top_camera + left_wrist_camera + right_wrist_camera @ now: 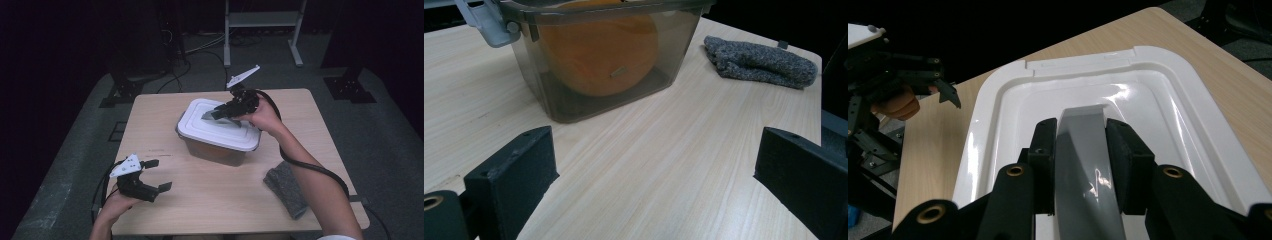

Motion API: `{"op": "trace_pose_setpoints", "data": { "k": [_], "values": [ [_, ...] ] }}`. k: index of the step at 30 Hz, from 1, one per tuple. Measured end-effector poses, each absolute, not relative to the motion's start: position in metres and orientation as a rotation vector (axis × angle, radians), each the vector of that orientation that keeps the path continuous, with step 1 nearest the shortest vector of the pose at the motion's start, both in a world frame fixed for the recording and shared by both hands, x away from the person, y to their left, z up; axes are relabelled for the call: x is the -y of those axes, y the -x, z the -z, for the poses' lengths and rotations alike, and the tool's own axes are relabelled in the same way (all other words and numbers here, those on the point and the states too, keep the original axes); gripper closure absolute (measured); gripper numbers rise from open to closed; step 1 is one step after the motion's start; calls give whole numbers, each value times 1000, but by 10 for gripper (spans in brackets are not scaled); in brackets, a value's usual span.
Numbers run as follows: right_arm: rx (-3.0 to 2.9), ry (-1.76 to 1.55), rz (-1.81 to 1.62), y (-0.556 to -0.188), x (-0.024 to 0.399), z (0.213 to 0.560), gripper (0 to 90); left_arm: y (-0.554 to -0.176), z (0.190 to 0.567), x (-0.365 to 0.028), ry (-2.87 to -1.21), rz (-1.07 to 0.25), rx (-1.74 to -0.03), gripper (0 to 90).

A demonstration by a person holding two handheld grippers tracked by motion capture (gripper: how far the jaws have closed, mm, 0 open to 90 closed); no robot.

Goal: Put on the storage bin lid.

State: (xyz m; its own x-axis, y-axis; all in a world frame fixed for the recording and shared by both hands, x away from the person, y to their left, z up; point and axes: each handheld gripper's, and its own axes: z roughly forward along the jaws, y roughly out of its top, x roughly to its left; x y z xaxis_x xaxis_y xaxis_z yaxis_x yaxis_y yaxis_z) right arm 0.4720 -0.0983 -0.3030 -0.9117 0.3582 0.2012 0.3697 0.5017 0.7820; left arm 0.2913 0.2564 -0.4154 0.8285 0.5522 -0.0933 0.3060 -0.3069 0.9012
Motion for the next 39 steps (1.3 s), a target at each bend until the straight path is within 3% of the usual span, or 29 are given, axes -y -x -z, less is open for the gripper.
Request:
{"op": "trace_pose_setpoints", "data": {
  "k": [39],
  "values": [
    [2758,631,1388,-488,83,330,651,-291,415,-258,-1906,-274,-647,25]
  ]
}}
